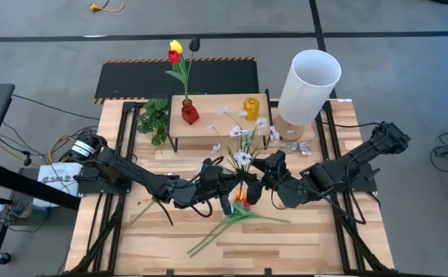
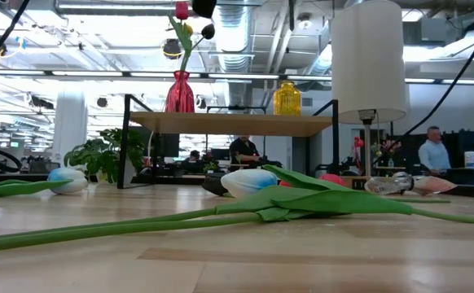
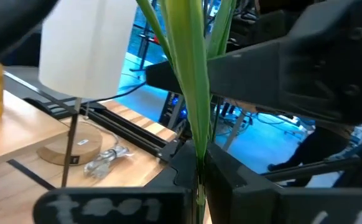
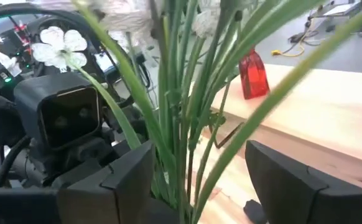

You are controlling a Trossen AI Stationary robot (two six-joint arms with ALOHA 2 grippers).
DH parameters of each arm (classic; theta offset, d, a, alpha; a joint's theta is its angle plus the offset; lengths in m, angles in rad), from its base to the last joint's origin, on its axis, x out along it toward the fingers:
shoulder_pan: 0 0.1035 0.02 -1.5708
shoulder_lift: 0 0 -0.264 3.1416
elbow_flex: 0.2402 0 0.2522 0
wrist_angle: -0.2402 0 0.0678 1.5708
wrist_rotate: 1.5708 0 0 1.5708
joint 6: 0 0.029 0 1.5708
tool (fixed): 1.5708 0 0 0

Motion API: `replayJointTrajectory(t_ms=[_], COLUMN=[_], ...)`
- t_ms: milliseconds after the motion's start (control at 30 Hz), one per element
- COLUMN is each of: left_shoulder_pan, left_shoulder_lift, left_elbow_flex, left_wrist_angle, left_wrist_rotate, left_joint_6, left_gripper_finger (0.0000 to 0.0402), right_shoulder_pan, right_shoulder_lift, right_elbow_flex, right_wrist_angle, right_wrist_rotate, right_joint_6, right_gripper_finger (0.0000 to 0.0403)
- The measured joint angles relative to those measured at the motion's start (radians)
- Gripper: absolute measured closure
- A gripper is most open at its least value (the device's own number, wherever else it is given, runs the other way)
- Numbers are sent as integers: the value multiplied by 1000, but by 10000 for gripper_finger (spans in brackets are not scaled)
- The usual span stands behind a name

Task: Pick and place flowers into a vace then onto a shelf
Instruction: Put the white flowers into the red vase on the shelf

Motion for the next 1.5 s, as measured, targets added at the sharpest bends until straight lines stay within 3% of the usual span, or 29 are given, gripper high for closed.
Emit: replayJointTrajectory(t_ms=[167, 533, 833, 1133, 1333, 1500], left_shoulder_pan=[0, 4, 13, 14, 16, 16], left_shoulder_lift=[0, 1, 1, 1, 1, 0], left_elbow_flex=[0, 0, 0, 0, 0, 0], left_wrist_angle=[0, -18, -22, -40, -41, -61], left_wrist_rotate=[44, 46, 50, 40, -68, -123], left_joint_6=[1, -3, -9, 39, 45, 45], left_gripper_finger=[401, 401, 374, 295, 242, 216], right_shoulder_pan=[-4, 3, 8, 54, 92, 135], right_shoulder_lift=[0, 0, 0, 0, 0, 0], right_elbow_flex=[0, 0, 0, 0, 0, 0], right_wrist_angle=[0, 9, 8, -40, -194, -271], right_wrist_rotate=[-11, -12, -4, 101, 113, 251], right_joint_6=[-9, -36, -61, -49, 112, 216], right_gripper_finger=[208, 389, 397, 399, 401, 402])
